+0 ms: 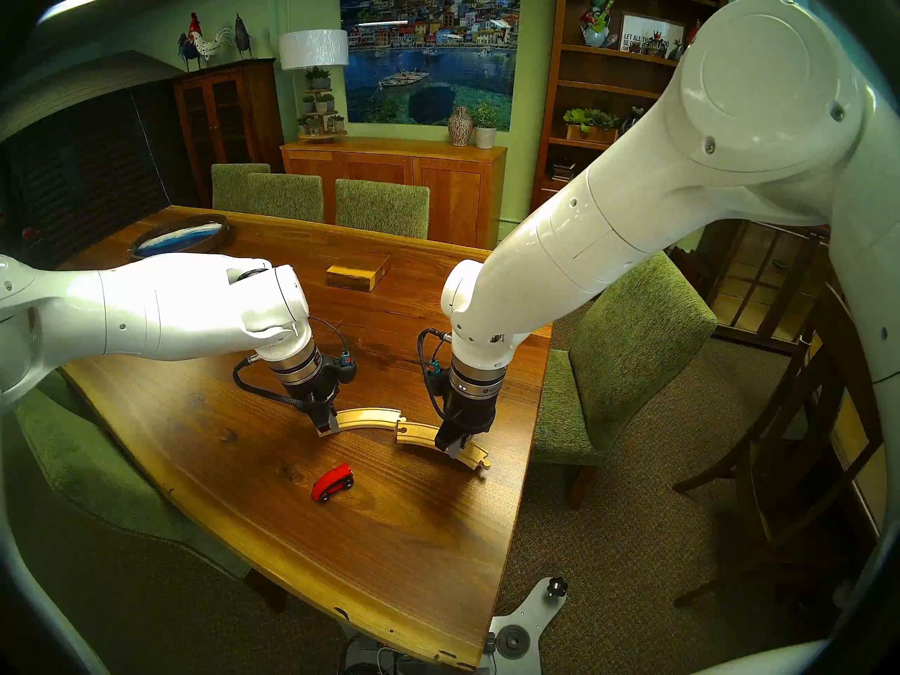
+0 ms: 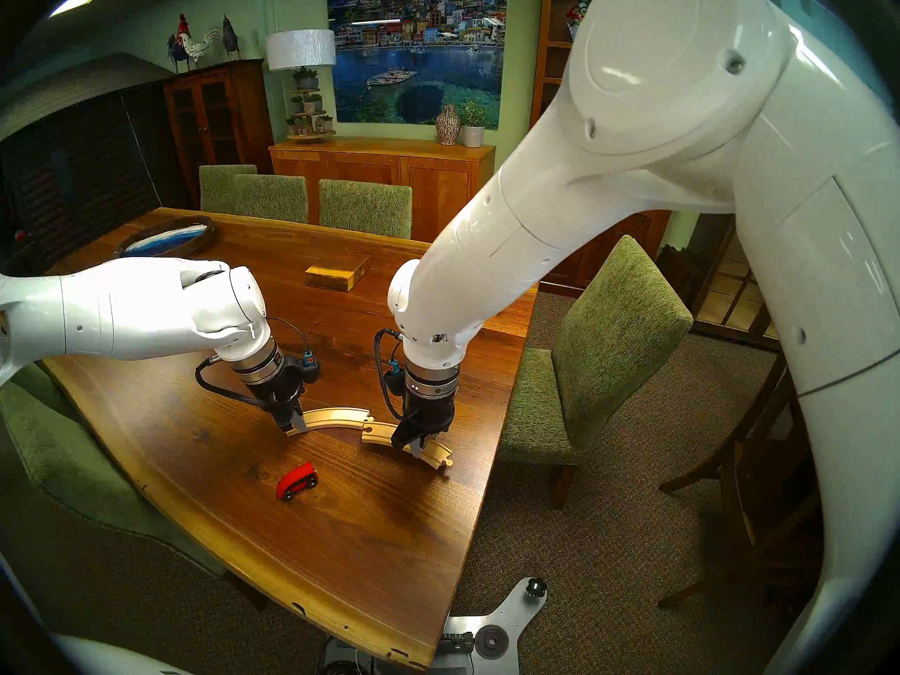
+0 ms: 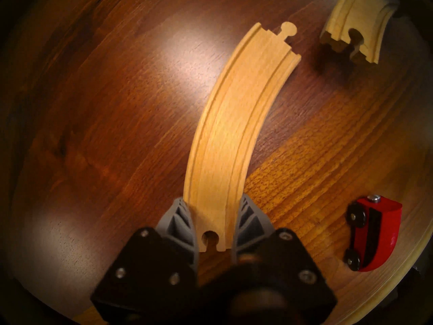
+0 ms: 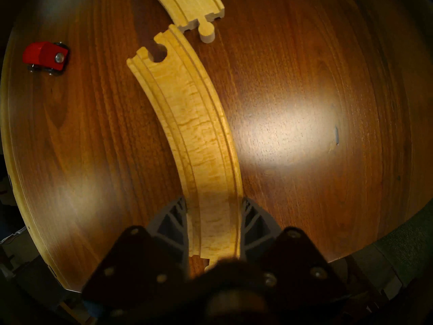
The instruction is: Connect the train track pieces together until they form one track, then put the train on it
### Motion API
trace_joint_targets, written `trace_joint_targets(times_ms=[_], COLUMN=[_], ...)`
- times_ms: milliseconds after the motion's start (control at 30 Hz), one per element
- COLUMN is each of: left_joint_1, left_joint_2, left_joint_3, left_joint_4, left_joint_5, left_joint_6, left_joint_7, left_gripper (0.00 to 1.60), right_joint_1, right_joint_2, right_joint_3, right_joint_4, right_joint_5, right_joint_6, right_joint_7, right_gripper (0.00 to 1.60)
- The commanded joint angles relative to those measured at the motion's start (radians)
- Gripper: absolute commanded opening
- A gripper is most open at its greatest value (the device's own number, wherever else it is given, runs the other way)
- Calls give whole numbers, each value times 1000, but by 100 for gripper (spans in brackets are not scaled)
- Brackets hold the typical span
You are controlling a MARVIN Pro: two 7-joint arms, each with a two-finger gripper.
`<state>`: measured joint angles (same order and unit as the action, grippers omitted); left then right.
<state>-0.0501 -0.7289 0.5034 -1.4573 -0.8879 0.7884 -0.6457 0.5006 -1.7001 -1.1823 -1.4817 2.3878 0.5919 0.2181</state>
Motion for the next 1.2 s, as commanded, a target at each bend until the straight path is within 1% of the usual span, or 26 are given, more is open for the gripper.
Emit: trace_joint_targets(times_ms=[0, 200, 367, 533, 767, 800, 1000, 1167], left_joint_1=[14, 24, 28, 38, 34, 27, 28, 28], left_joint_2=[-13, -18, -20, -15, -2, -6, -5, -5], left_joint_3=[-8, -25, -30, -45, -52, -44, -46, -46], left_joint_4=[18, 24, 26, 21, 8, 9, 8, 8], left_joint_5=[-27, -56, -60, -75, -77, -70, -69, -69], left_joint_6=[30, 61, 65, 76, 73, 79, 80, 80], left_joint_7=[4, 24, 30, 57, 56, 42, 43, 43], left_gripper=[0, 0, 0, 0, 0, 0, 0, 0], right_joint_1=[7, 5, 5, 8, 8, 9, 5, 0], right_joint_2=[2, 3, 2, 3, 1, 0, -5, -18], right_joint_3=[-1, -3, -4, -3, -1, -1, 0, 0], right_joint_4=[35, 39, 41, 41, 52, 54, 77, 103], right_joint_5=[16, 21, 27, 31, 31, 30, 31, 47], right_joint_6=[14, 9, 7, 6, 11, 13, 30, 61], right_joint_7=[-4, -8, -15, -18, -16, -15, -10, -13], right_gripper=[0, 0, 0, 0, 0, 0, 0, 0])
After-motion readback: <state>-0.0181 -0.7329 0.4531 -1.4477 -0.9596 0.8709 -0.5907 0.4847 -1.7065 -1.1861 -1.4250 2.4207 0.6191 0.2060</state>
